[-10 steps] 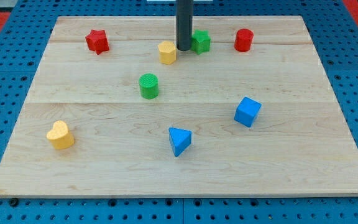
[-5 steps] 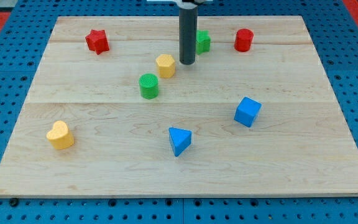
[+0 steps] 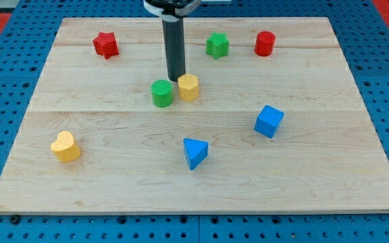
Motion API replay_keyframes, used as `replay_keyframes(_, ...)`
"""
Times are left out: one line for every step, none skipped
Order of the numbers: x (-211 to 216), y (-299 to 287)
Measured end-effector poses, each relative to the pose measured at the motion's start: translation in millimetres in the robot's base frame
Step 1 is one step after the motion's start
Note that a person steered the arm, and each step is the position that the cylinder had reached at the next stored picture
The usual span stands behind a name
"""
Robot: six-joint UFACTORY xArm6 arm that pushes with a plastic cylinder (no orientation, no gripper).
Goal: Place the yellow hexagon at the bottom center
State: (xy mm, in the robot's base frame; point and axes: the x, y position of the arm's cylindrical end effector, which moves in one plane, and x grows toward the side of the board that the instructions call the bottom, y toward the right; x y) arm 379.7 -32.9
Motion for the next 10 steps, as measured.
replay_keyframes(18.4, 28.9)
replay_keyframes(31.0, 66.0)
replay_keyframes(55.8, 79.5)
replay_keyframes(97.9, 58.8)
replay_keyframes(137.3, 56.5)
replay_keyframes(137.6, 65.5)
replay_keyframes(130.5, 100.6)
replay_keyframes(129.3, 136.4)
replay_keyframes(154.5, 138.4)
replay_keyframes(164.3, 72.8)
